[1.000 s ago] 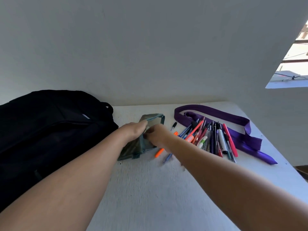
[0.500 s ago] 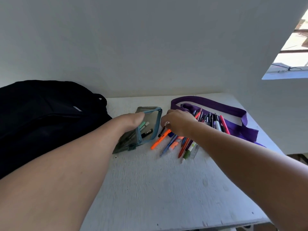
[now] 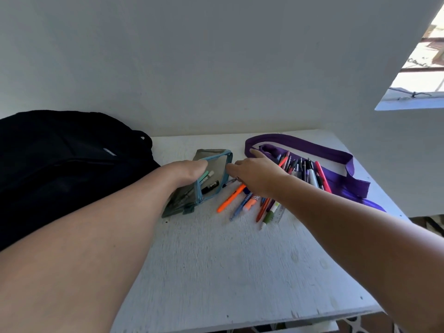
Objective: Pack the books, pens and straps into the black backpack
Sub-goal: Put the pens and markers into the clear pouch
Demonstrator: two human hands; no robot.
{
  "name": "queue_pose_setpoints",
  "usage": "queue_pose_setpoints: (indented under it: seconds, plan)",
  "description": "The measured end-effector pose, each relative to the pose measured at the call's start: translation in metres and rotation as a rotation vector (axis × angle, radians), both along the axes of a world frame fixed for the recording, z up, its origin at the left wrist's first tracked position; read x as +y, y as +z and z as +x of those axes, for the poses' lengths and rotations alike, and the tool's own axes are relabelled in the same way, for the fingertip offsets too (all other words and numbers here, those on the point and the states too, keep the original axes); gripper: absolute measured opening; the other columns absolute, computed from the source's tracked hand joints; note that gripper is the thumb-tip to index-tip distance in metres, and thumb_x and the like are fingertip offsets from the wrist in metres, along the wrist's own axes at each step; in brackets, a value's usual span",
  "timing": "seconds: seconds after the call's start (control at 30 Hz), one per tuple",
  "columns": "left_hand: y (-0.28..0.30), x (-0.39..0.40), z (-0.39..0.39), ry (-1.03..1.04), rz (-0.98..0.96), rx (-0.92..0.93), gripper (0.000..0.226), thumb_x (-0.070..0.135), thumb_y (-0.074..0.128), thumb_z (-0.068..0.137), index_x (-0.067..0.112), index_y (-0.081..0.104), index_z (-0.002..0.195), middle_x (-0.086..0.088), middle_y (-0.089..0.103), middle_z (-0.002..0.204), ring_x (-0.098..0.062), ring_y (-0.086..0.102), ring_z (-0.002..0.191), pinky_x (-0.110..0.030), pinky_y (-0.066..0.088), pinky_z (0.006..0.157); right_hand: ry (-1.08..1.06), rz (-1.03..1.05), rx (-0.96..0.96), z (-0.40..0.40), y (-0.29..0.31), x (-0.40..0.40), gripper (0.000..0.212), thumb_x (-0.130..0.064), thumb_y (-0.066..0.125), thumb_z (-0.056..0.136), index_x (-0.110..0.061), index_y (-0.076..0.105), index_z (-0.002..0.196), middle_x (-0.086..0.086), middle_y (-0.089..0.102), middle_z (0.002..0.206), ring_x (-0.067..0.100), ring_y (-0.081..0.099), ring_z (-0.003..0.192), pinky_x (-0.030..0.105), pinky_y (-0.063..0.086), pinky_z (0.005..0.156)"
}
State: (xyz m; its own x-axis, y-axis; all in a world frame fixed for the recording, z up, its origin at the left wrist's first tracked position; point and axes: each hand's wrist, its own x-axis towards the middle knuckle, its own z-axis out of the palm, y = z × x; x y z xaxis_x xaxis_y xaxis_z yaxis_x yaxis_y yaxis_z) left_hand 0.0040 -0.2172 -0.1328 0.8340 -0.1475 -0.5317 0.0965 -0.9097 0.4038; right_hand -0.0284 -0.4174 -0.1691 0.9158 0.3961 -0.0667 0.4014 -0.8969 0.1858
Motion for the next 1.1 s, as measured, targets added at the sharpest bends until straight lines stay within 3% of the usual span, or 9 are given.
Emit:
queue_pose_setpoints:
  seconds: [0.07,0.17,0.37,0.57,0.67,0.8,0.97,1.03,1.1]
  plan:
    - [0.001,0.000,0.001,-0.001,0.000,0.000,0.066,0.049,0.020,0.108,0.013,0.013,0.163,-0.014,0.011,0.170,-0.032,0.015,0.155,-0.045,0.021,0.122,0.009,0.074,-0.039,-0.006,0.001,-0.001,0.072,0.012,0.057,0.084,-0.019,0.041,0.146,0.002,0.061,0.122,0.025,0.060,0.112,0.050,0.025,0.124]
    - [0.001,0.001,0.001,-0.026,0.000,-0.002,0.064,0.048,0.017,0.109,0.013,0.011,0.163,-0.013,0.008,0.170,-0.030,0.012,0.156,-0.042,0.017,0.123,-0.042,0.247,-0.103,-0.014,0.003,0.000,0.044,-0.005,0.053,0.094,-0.018,0.051,0.135,0.005,0.049,0.120,0.025,0.048,0.109,0.045,0.040,0.107]
    - [-0.002,0.005,0.000,-0.022,0.000,0.018,0.066,0.048,0.017,0.108,0.012,0.010,0.163,-0.014,0.007,0.170,-0.031,0.011,0.156,-0.044,0.017,0.123,-0.037,0.278,0.209,-0.024,0.008,0.018,0.024,-0.031,0.064,0.093,-0.032,0.064,0.117,-0.005,0.052,0.112,0.019,0.049,0.113,0.045,0.033,0.106]
    - [-0.006,0.009,0.000,-0.022,0.017,0.019,0.069,0.050,0.020,0.106,0.012,0.011,0.163,-0.014,0.008,0.170,-0.031,0.012,0.156,-0.045,0.016,0.125,-0.011,0.274,0.255,-0.022,-0.007,0.023,0.026,-0.041,0.067,0.095,-0.035,0.064,0.120,-0.002,0.052,0.116,0.024,0.049,0.117,0.050,0.033,0.107]
    - [-0.007,0.010,0.001,-0.017,0.022,0.009,0.069,0.051,0.020,0.106,0.012,0.013,0.163,-0.014,0.008,0.170,-0.031,0.011,0.156,-0.045,0.015,0.125,0.028,0.302,0.200,-0.020,-0.010,0.019,0.031,-0.045,0.066,0.099,-0.038,0.066,0.129,-0.003,0.051,0.127,0.023,0.044,0.123,0.046,0.029,0.114]
    - [-0.009,0.010,0.001,-0.018,0.029,-0.011,0.071,0.053,0.020,0.105,0.013,0.016,0.163,-0.014,0.010,0.170,-0.030,0.012,0.156,-0.044,0.015,0.125,0.190,0.237,-0.078,-0.022,-0.019,0.015,0.030,-0.038,0.053,0.108,-0.033,0.067,0.133,-0.005,0.059,0.132,0.022,0.051,0.127,0.044,0.021,0.123]
    - [-0.009,0.011,0.001,0.009,0.021,-0.004,0.071,0.053,0.021,0.105,0.012,0.018,0.163,-0.014,0.013,0.170,-0.031,0.014,0.156,-0.044,0.017,0.125,0.218,0.397,-0.311,-0.028,-0.014,0.016,0.024,-0.028,0.048,0.111,-0.014,0.063,0.124,0.002,0.072,0.109,0.023,0.070,0.097,0.043,0.052,0.101]
    - [-0.007,0.011,0.001,0.018,0.001,0.008,0.072,0.055,0.021,0.106,0.012,0.014,0.163,-0.012,0.009,0.170,-0.028,0.010,0.157,-0.044,0.012,0.127,0.090,0.604,-0.393,-0.031,-0.003,0.019,0.027,-0.027,0.047,0.111,-0.008,0.060,0.124,0.005,0.070,0.103,0.025,0.069,0.083,0.045,0.059,0.078]
    - [0.000,0.010,-0.002,0.034,-0.066,0.030,0.069,0.054,0.021,0.108,0.014,0.010,0.163,-0.009,0.007,0.171,-0.026,0.008,0.157,-0.042,0.011,0.125,-0.128,0.893,-0.400,-0.032,0.010,0.024,0.026,-0.028,0.044,0.112,-0.010,0.053,0.128,0.000,0.068,0.099,0.021,0.066,0.074,0.047,0.059,0.067]
